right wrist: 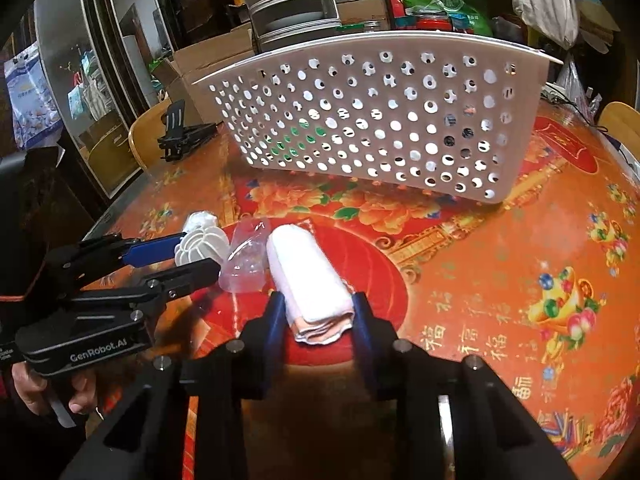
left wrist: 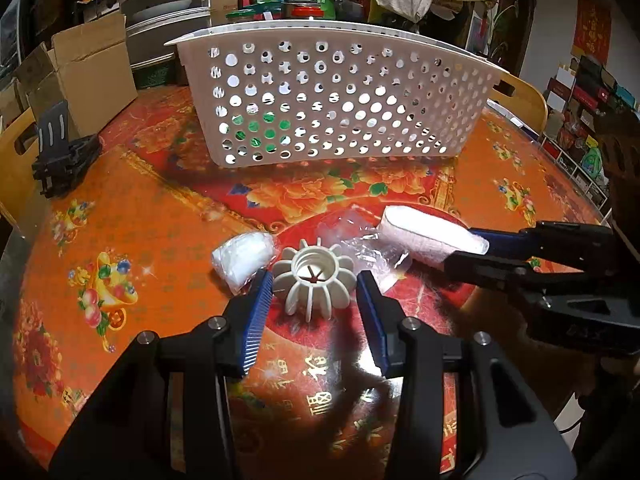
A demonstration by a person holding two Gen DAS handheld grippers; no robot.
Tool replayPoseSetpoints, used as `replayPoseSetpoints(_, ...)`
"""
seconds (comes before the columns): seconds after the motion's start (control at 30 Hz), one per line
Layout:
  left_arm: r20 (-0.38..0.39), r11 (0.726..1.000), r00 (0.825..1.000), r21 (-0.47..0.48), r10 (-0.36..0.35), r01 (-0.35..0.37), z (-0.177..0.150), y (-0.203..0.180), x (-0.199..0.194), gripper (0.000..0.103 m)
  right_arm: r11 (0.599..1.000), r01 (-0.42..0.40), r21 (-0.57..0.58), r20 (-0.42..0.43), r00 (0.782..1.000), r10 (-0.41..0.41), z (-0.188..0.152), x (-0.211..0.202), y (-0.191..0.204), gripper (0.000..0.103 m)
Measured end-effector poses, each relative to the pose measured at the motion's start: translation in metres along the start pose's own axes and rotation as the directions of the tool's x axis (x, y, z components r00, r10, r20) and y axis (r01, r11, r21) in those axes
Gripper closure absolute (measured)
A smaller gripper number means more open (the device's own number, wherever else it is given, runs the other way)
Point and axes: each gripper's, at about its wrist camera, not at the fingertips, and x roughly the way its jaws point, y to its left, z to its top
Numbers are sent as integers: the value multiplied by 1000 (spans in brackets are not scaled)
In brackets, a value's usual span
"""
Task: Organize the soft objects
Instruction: 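Close the right gripper on the rolled towel and lift while the left gripper grasps the gear piece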
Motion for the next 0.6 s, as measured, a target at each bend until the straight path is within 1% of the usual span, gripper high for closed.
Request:
replayPoseSetpoints(0.07,3,1000,1000,-10,-3,3,0,2,-1,62,1000,1,-11,9,1000,-1,-1,-1,2,71)
replayPoseSetpoints(0.13,27,1000,1000,-18,-12,12,0,4,-5,62,1000,2,-13,31,1000,-2,-2,-5,3,72)
replayPoseSetpoints(0.3,64,999,997,-22,-43,44,-1,7,-13,62,1000,-21,14,85,996,19,-4,-15,-4,73)
replayPoseSetpoints(0.6,82,997,995,-32,-61,63,-2,8,-18,62,1000,-23,14,139,990,21,-6,-27,-6,74)
